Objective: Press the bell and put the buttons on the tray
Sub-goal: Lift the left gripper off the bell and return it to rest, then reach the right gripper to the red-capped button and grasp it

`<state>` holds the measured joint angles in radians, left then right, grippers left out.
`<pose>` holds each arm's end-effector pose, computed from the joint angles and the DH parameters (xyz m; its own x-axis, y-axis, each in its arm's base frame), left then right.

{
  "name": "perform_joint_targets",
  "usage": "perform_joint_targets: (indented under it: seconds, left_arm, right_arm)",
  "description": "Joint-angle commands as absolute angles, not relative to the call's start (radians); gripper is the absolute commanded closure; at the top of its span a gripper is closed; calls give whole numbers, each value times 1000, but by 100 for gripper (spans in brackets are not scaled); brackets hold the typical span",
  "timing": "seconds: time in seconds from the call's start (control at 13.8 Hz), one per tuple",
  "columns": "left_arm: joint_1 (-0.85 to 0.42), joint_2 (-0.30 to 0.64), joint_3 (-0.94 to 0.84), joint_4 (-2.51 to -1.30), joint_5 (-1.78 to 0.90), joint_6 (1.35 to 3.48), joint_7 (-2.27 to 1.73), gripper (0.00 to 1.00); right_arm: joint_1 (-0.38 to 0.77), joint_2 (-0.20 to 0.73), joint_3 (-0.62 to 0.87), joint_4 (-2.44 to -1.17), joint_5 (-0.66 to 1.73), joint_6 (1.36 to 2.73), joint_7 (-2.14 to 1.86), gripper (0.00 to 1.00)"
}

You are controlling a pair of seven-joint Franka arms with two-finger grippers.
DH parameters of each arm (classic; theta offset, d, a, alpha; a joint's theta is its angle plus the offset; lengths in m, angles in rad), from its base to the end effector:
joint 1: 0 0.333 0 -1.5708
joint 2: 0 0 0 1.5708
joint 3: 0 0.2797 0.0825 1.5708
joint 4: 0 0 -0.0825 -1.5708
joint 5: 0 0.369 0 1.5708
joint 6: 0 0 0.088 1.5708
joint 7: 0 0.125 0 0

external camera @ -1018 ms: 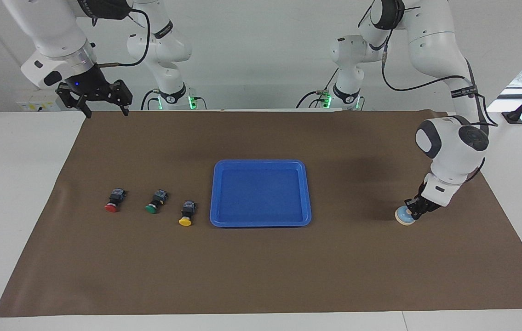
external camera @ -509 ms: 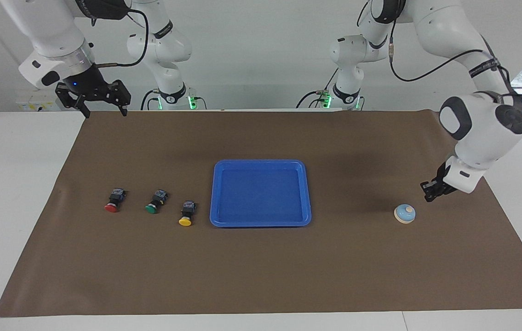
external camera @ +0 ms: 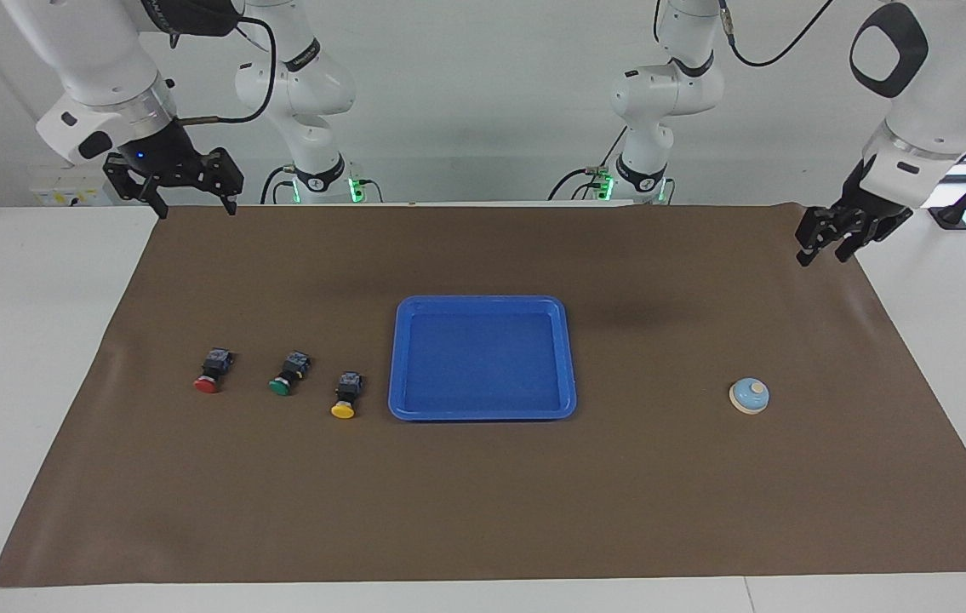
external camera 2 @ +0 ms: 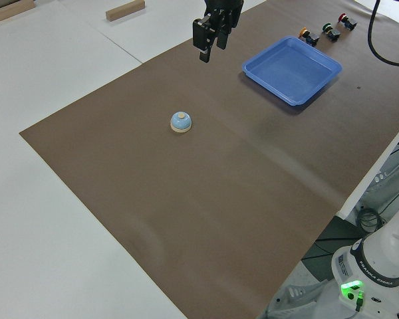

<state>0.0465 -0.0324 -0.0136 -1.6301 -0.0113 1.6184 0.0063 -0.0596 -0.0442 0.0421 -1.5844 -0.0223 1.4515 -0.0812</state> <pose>0.5348 0.0161 0.5646 0.9994 0.0271 0.0208 0.0269 -0.9996 0.0107 0.5128 -0.0115 0.5775 0.9941 0.0609 -0.0903 0.0626 -0.9979 0.0169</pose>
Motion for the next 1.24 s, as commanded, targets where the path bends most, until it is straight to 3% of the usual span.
perform_joint_targets:
  seconds: [0.0, 0.44, 0.94, 1.16]
  left_arm:
    - [28, -72, -15, -1654, -14, 1551, -2, 0]
    - [20, -74, -26, -1657, -14, 1522, 3, 0]
    - [20, -84, -26, -1666, -14, 1482, 3, 0]
    - [28, -86, -25, -1666, -14, 1486, -2, 0]
  right_arm:
    - [-78, -49, 51, -1585, -26, 1439, -98, 0]
    - [-81, -63, 44, -1627, -31, 1491, -115, 0]
    - [-146, -98, 43, -1860, -31, 1761, -121, 0]
    - [-173, -42, 43, -1913, -31, 1854, -121, 0]
